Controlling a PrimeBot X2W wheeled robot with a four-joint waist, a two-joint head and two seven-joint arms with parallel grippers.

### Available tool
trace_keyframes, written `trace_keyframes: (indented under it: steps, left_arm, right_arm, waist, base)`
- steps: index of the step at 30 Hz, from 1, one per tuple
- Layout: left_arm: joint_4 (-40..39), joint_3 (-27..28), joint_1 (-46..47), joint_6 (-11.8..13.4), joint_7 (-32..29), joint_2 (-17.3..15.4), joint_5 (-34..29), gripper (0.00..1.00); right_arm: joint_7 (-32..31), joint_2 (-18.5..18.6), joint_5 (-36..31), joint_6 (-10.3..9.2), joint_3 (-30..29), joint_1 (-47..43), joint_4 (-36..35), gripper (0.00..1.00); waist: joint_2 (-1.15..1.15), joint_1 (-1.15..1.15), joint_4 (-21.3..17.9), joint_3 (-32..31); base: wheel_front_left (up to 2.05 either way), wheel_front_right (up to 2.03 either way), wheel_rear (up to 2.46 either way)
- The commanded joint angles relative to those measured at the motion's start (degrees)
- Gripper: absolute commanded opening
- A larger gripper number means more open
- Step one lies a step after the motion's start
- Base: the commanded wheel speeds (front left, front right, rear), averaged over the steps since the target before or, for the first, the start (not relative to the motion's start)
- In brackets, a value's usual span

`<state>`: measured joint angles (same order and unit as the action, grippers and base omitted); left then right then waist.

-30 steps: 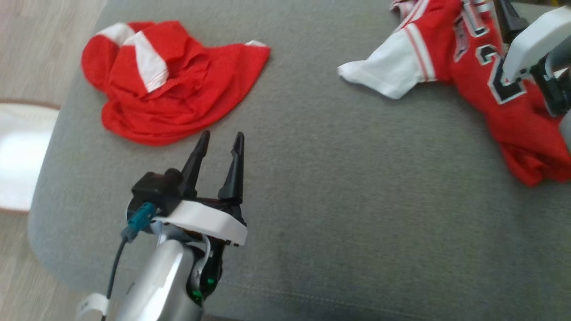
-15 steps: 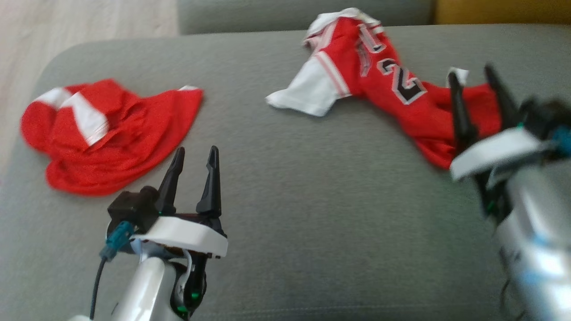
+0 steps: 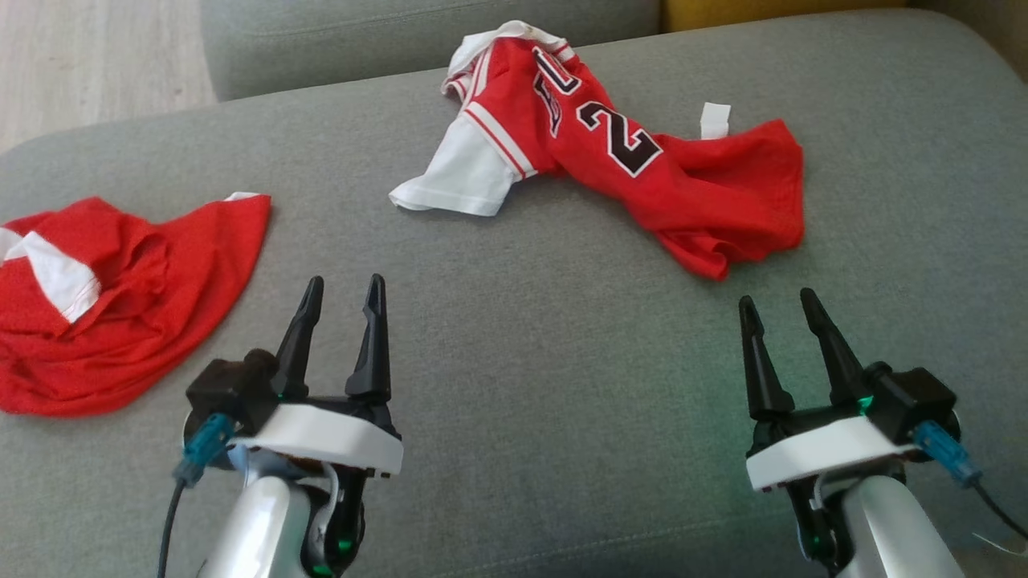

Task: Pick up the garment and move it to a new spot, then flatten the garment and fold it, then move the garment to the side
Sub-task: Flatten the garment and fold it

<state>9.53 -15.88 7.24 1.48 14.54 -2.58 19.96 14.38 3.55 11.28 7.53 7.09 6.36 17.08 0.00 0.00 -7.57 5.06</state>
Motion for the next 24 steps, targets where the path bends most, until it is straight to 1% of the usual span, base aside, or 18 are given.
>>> trace_keyframes:
  steps: [1,5,11,15,18,19,20,24]
  left_arm:
    - [-1.82,1.95,1.66,-0.11,0.46,-0.30,-0.63,1.00]
    - [-1.76,1.56,2.02,-0.16,0.46,-0.30,-0.65,1.00]
    - [-1.52,0.89,2.37,-0.21,0.46,-0.30,-0.42,1.00]
    - [-1.17,0.25,2.77,-0.27,0.46,-0.30,-0.27,1.00]
    - [-0.83,-0.24,2.98,-0.20,0.46,-0.30,-0.21,1.00]
    - [-0.83,-0.24,2.98,-0.20,0.46,-0.30,-0.21,1.00]
    - [-0.57,-0.51,3.06,-0.25,0.46,-0.30,-0.36,1.00]
    - [-0.20,-0.71,3.27,-0.31,0.46,-0.30,-0.46,1.00]
  right_arm:
    - [0.61,-0.57,-0.51,-0.04,1.38,1.31,-2.45,1.00]
    - [0.18,-0.64,-1.01,-0.04,1.84,0.62,-3.18,1.00]
    - [-2.29,-0.66,-2.25,-0.04,0.98,0.62,-1.78,1.00]
    - [-4.42,-0.67,-2.74,-0.04,-0.25,1.95,0.86,1.00]
    - [-5.41,-0.67,-1.05,-0.04,-1.58,3.55,3.69,1.00]
    - [-5.41,-0.67,-1.05,-0.04,-1.58,3.55,3.69,1.00]
    - [-5.60,-0.67,-0.23,-0.04,-2.79,4.66,5.74,1.00]
    - [-4.31,-0.67,1.53,-0.04,-4.84,6.95,9.00,1.00]
  waist:
    - [0.00,0.00,-0.18,0.06]
    - [0.00,0.00,0.06,0.33]
    - [0.00,0.00,1.96,1.23]
    - [0.00,0.00,3.88,2.19]
    - [0.00,0.00,5.37,2.84]
    - [0.00,0.00,5.37,2.84]
    - [0.00,0.00,6.23,3.16]
    - [0.00,0.00,7.78,3.75]
  base:
    - [0.00,0.00,0.00]
    - [0.00,0.00,0.00]
    - [0.00,0.00,0.00]
    - [0.00,0.00,0.00]
    - [0.00,0.00,0.00]
    - [0.00,0.00,0.00]
    - [0.00,0.00,0.00]
    - [0.00,0.00,0.00]
